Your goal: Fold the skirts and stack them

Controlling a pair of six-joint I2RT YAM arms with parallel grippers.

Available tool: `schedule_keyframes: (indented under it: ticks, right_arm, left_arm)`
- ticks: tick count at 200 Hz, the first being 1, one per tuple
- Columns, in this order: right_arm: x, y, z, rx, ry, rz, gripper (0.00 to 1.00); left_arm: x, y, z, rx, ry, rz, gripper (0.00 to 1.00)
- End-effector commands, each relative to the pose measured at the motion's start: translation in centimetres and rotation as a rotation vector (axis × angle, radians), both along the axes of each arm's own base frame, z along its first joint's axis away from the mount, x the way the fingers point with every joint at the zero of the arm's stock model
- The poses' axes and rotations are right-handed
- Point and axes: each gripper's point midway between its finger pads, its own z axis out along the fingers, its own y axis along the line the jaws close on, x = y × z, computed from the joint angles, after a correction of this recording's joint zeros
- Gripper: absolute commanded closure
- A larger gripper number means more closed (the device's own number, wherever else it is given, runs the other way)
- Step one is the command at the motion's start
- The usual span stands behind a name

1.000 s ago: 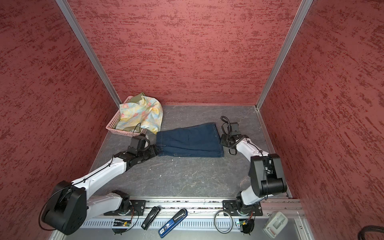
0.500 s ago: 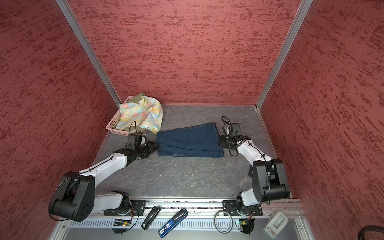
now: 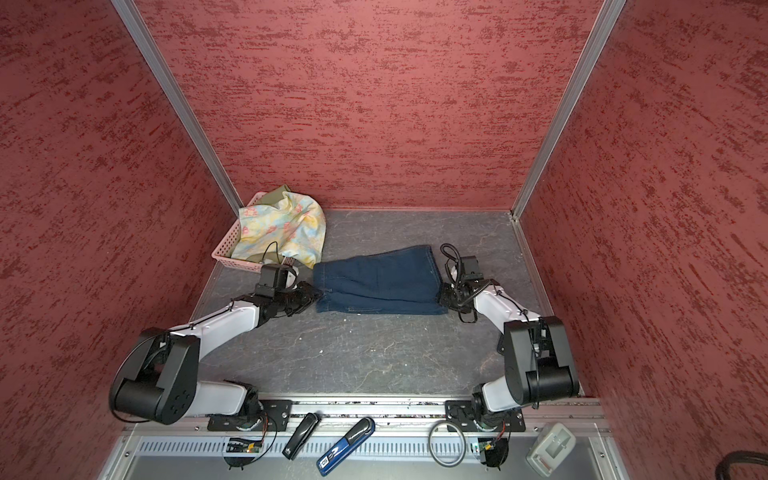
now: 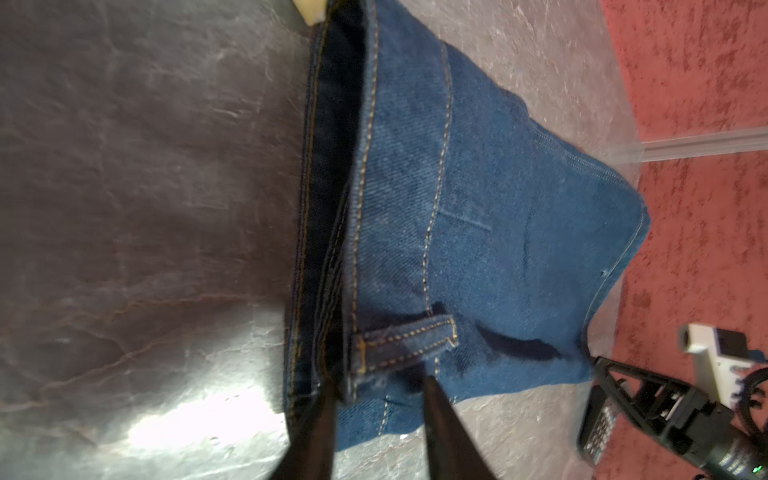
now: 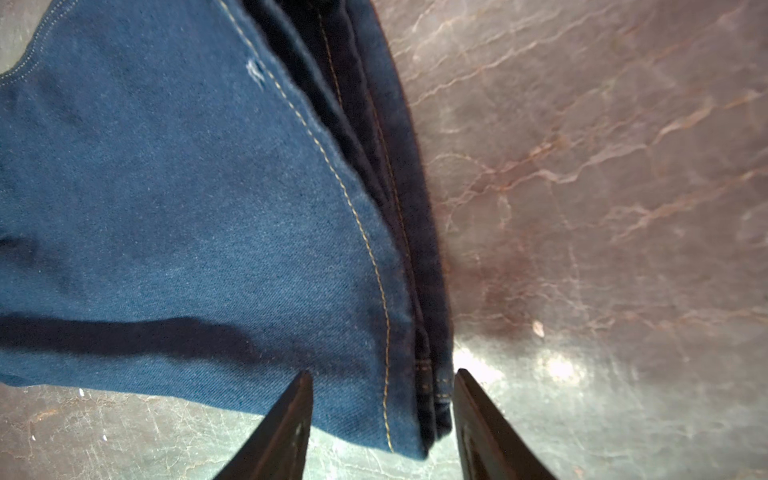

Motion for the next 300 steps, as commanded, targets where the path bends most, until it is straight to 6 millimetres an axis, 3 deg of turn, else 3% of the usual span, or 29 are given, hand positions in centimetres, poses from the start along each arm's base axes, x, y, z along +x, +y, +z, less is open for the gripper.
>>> schedule_keyframes:
  ticks: [1,23,69,145,196,207,229,256,300]
  right_arm:
    - [-0.5,0.0,0.1,0.007,0.007,-0.002,0.44]
    - [-0.7,-0.2,-0.1,-0.003,0.011,-0.004,0.45]
    - [-0.2,0.8,1.6,0.06,-0.044,0.015,0.5]
    - [-0.7,2.2,1.8,0.161,-0.064,0.01,0.74]
    - [-0.9,0.4,1.9,0.051,-0.065,-0.015,0.7]
    - [-0.7,0.2,2.3,0.042,-0.08,-0.018,0.68]
    - [-0.5,0.3,2.0,0.043,-0.072,-0.011,0.68]
    - [-0.1,0.9,2.1,0.083,-0.106,-0.003,0.67]
    - [-0.1,1.1,2.0,0.093,-0.132,0.005,0.67]
  left_arm:
    - [1.4,-0.3,1.8,-0.01,-0.073,-0.022,0.79]
    - [1.6,-0.2,2.4,0.001,-0.091,-0.028,0.91]
    - [1.4,0.4,2.4,0.016,-0.087,-0.038,0.99]
    - [1.0,0.2,2.7,0.003,-0.097,-0.089,1.0]
    - [0.5,0.5,2.4,0.026,-0.082,-0.1,1.0]
    - [0.3,0.9,2.0,0.046,-0.066,-0.088,0.87]
    - [0.1,1.7,1.7,0.069,-0.04,-0.054,0.52]
    - [0.1,1.9,2.0,0.036,-0.054,-0.033,0.39]
    - [1.3,1.9,2.0,-0.033,-0.117,-0.024,0.35]
